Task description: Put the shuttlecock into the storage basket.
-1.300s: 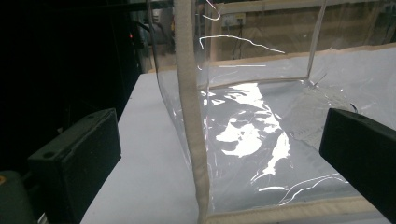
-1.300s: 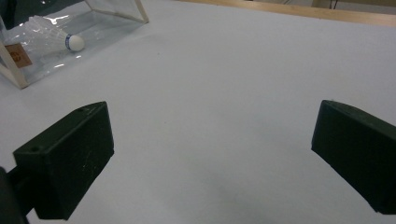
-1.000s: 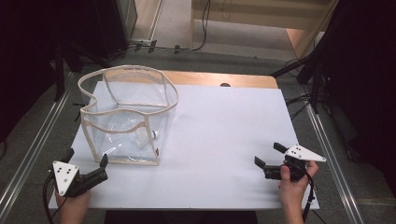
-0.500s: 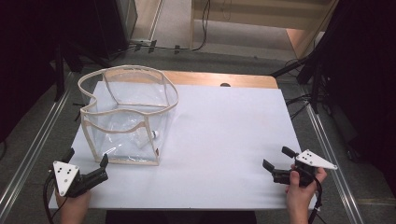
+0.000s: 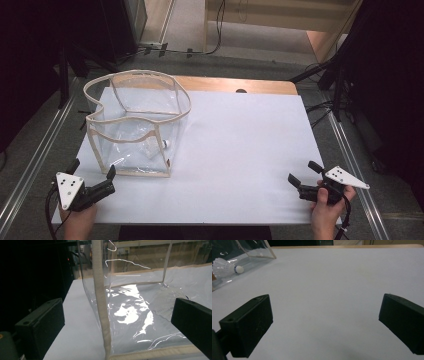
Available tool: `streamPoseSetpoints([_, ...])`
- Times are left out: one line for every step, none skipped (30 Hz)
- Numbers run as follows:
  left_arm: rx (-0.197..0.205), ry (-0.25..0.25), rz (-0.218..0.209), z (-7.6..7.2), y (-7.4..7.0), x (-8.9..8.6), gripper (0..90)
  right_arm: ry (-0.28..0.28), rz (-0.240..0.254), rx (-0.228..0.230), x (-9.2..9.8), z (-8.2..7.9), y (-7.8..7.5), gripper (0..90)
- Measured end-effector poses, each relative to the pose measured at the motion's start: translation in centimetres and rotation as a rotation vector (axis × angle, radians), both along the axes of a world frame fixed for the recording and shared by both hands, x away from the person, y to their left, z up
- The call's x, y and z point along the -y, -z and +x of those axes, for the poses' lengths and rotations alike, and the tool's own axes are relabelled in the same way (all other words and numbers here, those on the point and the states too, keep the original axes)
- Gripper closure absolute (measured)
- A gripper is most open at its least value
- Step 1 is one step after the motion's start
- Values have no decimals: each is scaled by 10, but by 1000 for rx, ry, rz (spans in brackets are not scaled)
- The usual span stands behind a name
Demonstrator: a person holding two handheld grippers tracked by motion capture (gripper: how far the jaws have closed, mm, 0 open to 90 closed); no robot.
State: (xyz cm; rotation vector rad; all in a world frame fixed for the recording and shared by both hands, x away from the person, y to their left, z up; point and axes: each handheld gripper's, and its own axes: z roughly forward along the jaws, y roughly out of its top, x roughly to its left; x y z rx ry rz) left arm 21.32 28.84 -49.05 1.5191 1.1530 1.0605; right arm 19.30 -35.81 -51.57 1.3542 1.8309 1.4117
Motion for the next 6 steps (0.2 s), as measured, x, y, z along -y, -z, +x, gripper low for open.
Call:
streamPoseSetpoints([-3, -1, 0, 0, 0, 0, 0, -1, -9, -3, -1, 1, 1, 0])
streamPoseSetpoints([-3, -2, -1, 0, 0, 0, 0, -4, -19, -8, -3, 1, 1, 0])
streamPoseSetpoints([-3, -1, -1, 0, 0, 0, 0, -4, -25, -8, -4, 2, 1, 0])
streamPoseSetpoints([-1, -1, -1, 0, 0, 0, 0, -4, -30, -9, -5, 2, 1, 0])
streamPoseSetpoints([-2, -2, 1, 0, 0, 0, 0, -6, -30, -11, -4, 2, 1, 0])
streamPoseSetpoints([-2, -2, 1, 0, 0, 0, 0, -7, -25, -9, -4, 2, 1, 0])
